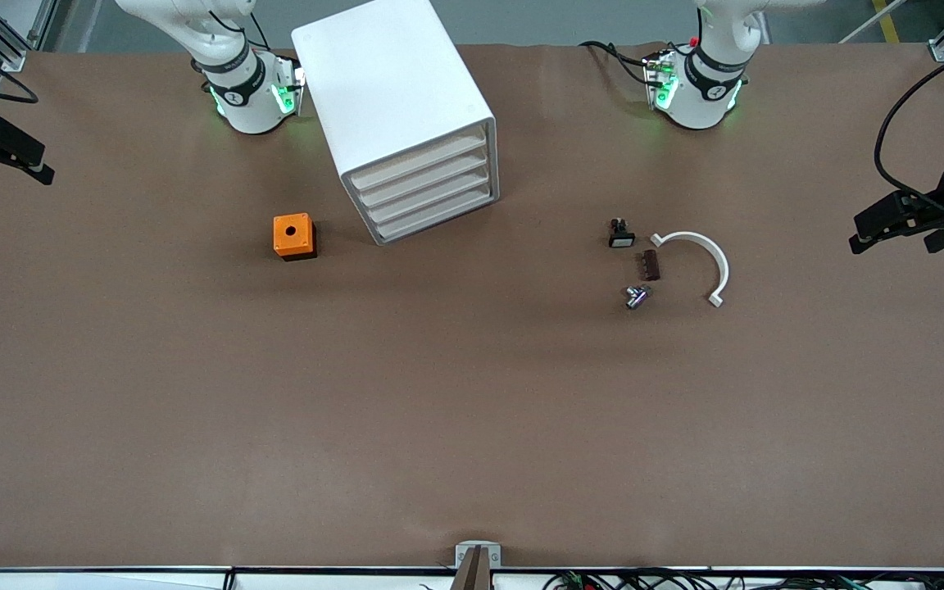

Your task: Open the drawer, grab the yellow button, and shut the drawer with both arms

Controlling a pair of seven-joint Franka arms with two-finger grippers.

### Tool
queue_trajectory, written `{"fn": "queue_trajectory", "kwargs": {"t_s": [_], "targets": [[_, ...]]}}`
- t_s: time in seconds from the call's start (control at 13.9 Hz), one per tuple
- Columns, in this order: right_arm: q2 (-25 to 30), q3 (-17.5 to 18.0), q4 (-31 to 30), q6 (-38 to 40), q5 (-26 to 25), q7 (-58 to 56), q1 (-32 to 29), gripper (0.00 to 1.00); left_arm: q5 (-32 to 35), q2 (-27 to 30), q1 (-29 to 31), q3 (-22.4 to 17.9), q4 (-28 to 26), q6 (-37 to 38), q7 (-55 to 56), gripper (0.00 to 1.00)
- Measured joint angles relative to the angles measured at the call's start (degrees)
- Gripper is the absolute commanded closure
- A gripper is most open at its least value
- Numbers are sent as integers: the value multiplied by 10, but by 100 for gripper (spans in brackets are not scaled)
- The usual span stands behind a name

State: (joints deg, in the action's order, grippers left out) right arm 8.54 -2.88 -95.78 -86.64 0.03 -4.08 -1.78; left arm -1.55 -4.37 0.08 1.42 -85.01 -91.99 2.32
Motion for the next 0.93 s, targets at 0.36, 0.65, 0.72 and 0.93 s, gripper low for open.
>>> {"fn": "queue_trajectory", "kwargs": {"t_s": [0.36,0.65,0.72,0.93], "targets": [[0,3,0,0,1,-3,0,0,0,-11,1,-2,-5,35,0,0],[0,7,0,0,1,-3,0,0,0,-55,0,-2,-8,54,0,0],[0,7,0,0,1,-4,0,0,0,-68,-1,-2,-8,54,1,0],[0,8,0,0,1,-4,0,0,0,-109,-8,3,-8,54,35,0]]}}
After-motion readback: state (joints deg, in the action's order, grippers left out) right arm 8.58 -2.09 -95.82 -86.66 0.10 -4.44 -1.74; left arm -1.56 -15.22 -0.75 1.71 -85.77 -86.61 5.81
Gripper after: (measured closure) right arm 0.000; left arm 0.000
